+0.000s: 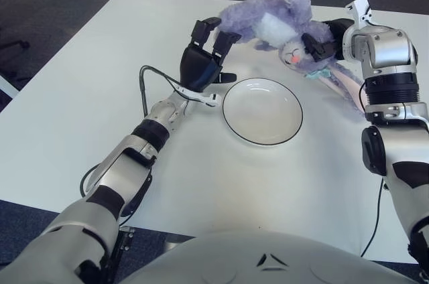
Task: Put the doll into the plate.
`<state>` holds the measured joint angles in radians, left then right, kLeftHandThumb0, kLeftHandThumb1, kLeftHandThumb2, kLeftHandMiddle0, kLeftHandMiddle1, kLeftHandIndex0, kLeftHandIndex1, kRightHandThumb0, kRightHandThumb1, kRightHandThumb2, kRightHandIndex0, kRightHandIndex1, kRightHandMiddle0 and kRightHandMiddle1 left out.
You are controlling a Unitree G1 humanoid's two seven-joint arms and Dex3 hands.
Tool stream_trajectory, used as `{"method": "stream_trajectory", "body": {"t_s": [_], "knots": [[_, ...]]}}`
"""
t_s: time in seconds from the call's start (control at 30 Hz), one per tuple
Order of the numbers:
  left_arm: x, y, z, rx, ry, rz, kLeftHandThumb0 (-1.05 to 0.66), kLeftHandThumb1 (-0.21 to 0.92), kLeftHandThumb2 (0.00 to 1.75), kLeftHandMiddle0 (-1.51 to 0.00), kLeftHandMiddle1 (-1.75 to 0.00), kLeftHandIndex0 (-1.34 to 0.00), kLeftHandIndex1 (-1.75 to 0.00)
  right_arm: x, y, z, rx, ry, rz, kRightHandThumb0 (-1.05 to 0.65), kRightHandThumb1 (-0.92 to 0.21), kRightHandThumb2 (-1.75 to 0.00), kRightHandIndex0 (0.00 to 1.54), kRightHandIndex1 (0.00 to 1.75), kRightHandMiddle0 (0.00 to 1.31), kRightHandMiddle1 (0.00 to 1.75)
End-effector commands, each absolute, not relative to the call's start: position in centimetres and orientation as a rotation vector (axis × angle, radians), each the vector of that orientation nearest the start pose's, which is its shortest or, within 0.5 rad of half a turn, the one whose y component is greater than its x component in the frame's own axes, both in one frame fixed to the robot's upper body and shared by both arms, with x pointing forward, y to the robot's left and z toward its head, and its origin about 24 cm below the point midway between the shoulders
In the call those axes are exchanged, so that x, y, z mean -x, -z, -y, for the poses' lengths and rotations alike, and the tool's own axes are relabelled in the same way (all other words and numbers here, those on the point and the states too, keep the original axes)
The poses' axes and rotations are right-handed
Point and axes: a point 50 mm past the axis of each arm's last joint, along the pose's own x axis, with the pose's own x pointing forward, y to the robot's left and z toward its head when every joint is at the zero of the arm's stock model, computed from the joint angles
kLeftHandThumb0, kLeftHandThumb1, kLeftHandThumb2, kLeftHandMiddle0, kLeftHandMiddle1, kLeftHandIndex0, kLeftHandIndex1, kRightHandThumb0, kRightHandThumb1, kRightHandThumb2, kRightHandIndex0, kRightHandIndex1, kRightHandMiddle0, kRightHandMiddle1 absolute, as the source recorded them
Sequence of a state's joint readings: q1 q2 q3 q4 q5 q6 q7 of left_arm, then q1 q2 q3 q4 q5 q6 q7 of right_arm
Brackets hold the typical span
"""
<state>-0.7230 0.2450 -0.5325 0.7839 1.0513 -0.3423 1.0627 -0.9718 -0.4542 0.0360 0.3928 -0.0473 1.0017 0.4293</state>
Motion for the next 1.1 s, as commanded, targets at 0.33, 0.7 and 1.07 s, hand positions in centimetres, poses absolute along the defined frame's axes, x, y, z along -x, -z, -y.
{"method": "stream_trajectory", "body": {"t_s": [0.33, 0.7, 1.07], "knots": [[-33.9, -10.5, -7.2, -1.206, -0.2, 1.238, -0.52, 0.6, 1.03, 0.0, -0.77, 0.0, -0.89, -38.1, -23.4, 17.7, 0.488, -0.261, -0.325, 0.0, 0.05, -1.59, 1.03, 1.3, 0.71, 1.75], [-34.3, -11.1, -6.4, -1.216, -0.262, 1.317, -0.55, 0.72, 0.95, 0.0, -0.48, 0.0, -0.64, -38.8, -24.8, 16.6, 0.567, -0.316, -0.305, 0.0, -0.02, -1.65, 0.73, 1.72, 0.71, 1.75], [-34.7, -12.1, -6.0, -1.231, -0.306, 1.362, -0.57, 0.81, 0.89, 0.0, -0.4, 0.0, -0.56, -39.5, -25.3, 15.4, 0.564, -0.325, -0.317, 0.0, -0.19, -1.44, 0.6, 1.69, 0.59, 1.75]]}}
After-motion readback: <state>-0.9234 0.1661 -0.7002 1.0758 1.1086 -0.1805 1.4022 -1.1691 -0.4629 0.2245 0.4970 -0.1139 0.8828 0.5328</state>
